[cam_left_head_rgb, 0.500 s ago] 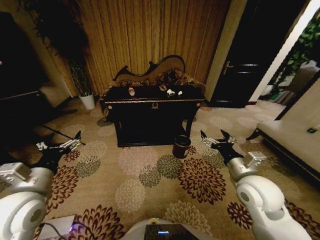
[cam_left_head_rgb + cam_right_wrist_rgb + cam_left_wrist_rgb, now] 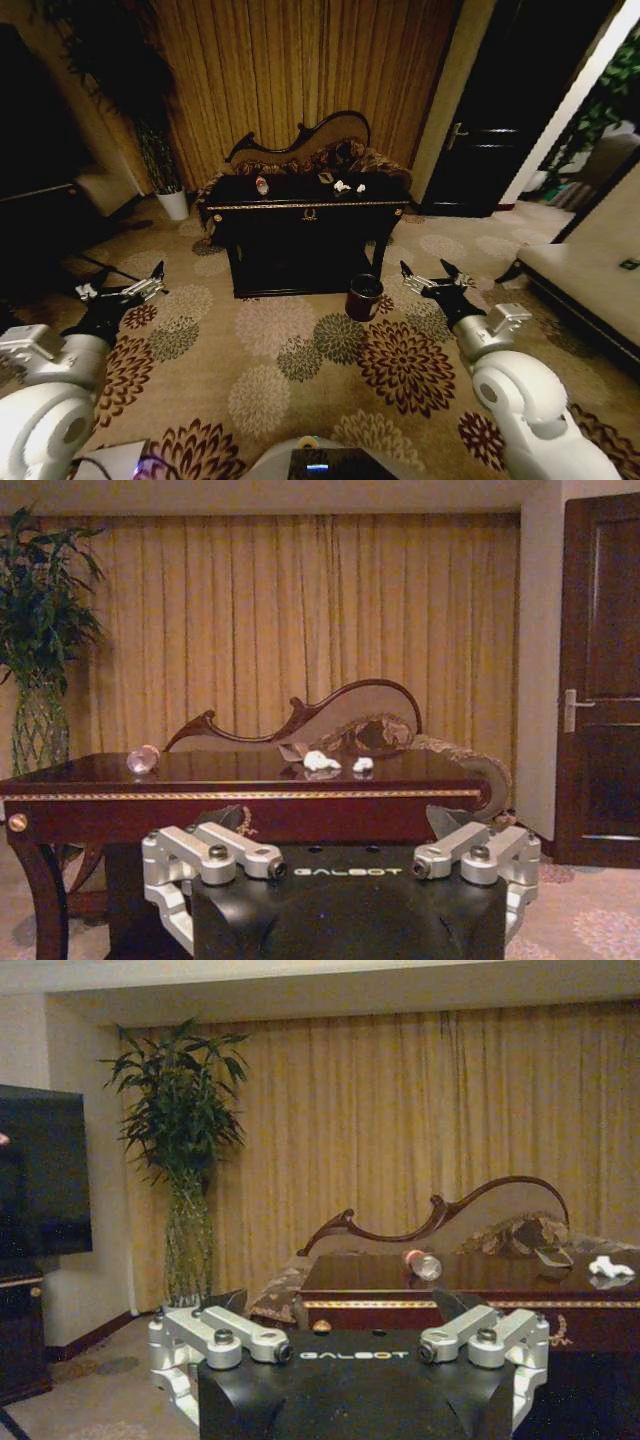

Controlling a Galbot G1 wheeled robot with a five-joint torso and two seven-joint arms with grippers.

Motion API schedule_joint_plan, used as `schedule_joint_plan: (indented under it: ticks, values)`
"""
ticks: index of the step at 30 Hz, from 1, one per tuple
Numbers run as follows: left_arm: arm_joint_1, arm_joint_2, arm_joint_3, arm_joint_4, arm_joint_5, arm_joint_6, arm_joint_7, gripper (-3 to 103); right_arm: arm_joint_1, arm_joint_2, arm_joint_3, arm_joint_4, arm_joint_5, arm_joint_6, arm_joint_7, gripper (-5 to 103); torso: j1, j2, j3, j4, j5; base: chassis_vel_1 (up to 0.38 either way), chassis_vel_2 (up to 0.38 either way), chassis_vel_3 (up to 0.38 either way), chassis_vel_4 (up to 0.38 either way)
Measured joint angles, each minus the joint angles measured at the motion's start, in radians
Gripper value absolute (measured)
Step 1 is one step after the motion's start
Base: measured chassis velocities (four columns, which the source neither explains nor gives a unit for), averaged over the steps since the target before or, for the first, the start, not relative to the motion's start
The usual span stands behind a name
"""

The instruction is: Move to the front of the table and place the trash on the table into the trash bin.

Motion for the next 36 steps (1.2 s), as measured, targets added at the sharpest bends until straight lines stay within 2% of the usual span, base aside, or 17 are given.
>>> schedule_joint_plan:
  ticks: [22,24,25,28,36]
  values:
    - [-0.007,0.005,-0.009,0.004,-0.001,-0.009,0.002,100,0.002,0.001,-0.001,-0.004,0.000,0.001,-0.012,100,0.000,0.000,0.000,0.0000,-0.0001,-0.087,0.098,0.085,-0.098]
    - [-0.008,0.006,-0.014,0.008,0.002,-0.020,0.018,100,0.002,0.001,-0.001,-0.005,0.000,0.002,-0.012,100,0.000,0.000,0.000,0.0000,0.0000,-0.110,0.088,0.117,-0.099]
    - [-0.008,0.008,-0.021,0.012,0.013,-0.040,0.047,100,0.002,0.001,-0.001,-0.006,0.000,0.005,-0.013,100,0.000,0.000,0.000,-0.0001,0.0000,-0.119,0.076,0.095,-0.080]
    - [-0.008,0.011,-0.024,0.015,0.024,-0.051,0.063,100,0.001,0.001,0.000,-0.008,0.000,0.006,-0.014,100,0.000,0.000,0.000,-0.0001,0.0000,-0.106,0.085,0.102,-0.079]
    - [-0.007,0.012,-0.029,0.014,0.025,-0.031,0.053,100,0.002,0.001,0.001,-0.011,0.000,0.007,-0.015,100,0.000,0.000,0.000,-0.0001,-0.0003,-0.095,0.110,0.088,-0.121]
